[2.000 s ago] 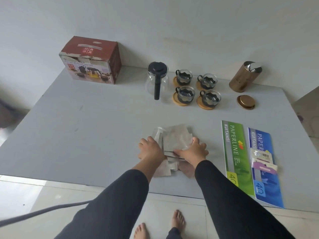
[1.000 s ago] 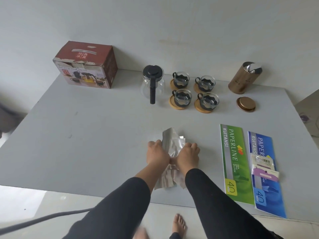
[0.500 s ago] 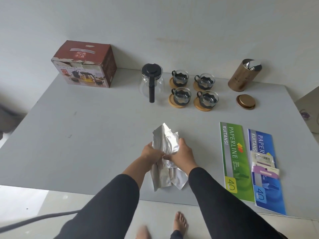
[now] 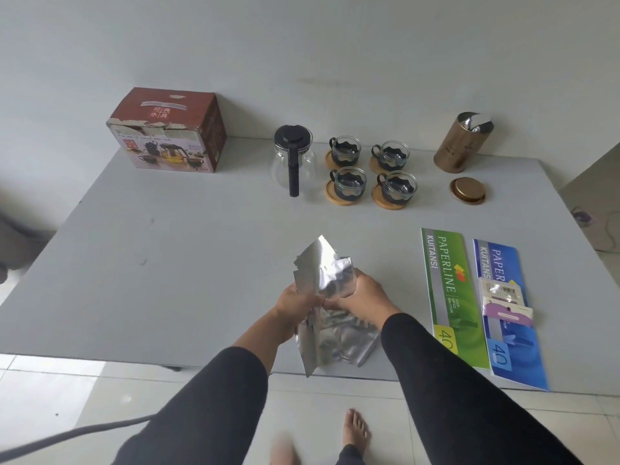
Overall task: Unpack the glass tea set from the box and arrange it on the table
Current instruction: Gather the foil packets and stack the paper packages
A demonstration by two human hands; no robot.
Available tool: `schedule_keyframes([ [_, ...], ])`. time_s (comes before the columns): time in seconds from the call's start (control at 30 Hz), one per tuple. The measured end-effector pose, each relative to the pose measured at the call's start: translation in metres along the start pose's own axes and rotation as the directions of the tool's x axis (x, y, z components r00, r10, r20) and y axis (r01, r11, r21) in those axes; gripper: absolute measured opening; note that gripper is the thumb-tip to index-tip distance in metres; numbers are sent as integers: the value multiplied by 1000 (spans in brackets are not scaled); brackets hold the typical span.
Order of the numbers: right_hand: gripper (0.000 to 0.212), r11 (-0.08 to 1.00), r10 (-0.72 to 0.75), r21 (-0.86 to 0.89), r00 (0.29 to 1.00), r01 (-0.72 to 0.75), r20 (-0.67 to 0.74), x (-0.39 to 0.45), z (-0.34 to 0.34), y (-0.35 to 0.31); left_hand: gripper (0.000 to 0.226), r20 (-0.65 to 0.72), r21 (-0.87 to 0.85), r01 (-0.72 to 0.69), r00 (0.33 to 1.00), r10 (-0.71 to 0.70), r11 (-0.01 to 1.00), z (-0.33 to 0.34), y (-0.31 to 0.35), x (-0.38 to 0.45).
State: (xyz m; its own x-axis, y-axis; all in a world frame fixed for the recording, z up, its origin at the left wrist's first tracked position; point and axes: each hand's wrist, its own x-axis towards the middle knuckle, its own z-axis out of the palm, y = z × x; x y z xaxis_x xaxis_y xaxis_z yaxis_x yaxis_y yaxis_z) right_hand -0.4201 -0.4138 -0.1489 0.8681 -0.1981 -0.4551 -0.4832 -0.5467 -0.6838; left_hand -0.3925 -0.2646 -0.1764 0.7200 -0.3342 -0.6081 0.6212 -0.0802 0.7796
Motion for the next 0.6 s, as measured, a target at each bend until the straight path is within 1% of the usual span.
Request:
schedule_keyframes([
  [0.1, 78, 999, 26, 24, 999, -26, -35, -16, -7, 4, 43, 39, 19, -13, 999, 12, 1000, 11, -2, -6],
  [0.17, 76, 997, 53, 63, 997, -49, -63, -30, -16, 11, 43, 50, 72, -20, 999, 16, 997, 24, -2, -8],
  [0.33, 50, 990, 99, 112, 985, -84, -139, -65, -55, 42, 55, 86, 156, -74, 994, 61, 985, 75, -14, -5],
  [0.4, 43, 989, 105, 125, 979, -84, -175, -79, -78, 54, 56, 92, 174, -111, 991, 96, 978, 106, -7, -18],
  [0.47, 42, 986, 111, 150, 969, -79, -223, -95, -102, 68, 60, 112, 204, -156, 985, 135, 966, 141, 4, -36],
  [0.5, 46, 984, 113, 165, 962, -73, -249, -105, -115, 76, 57, 129, 218, -172, 981, 146, 961, 159, 9, -45],
  [0.57, 55, 977, 128, 204, 947, -69, -294, -127, -142, 95, 37, 148, 241, -191, 976, 158, 952, 197, 15, -62],
  [0.6, 57, 975, 142, 209, 939, -78, -313, -141, -157, 106, 30, 146, 254, -194, 976, 161, 948, 218, 14, -69],
])
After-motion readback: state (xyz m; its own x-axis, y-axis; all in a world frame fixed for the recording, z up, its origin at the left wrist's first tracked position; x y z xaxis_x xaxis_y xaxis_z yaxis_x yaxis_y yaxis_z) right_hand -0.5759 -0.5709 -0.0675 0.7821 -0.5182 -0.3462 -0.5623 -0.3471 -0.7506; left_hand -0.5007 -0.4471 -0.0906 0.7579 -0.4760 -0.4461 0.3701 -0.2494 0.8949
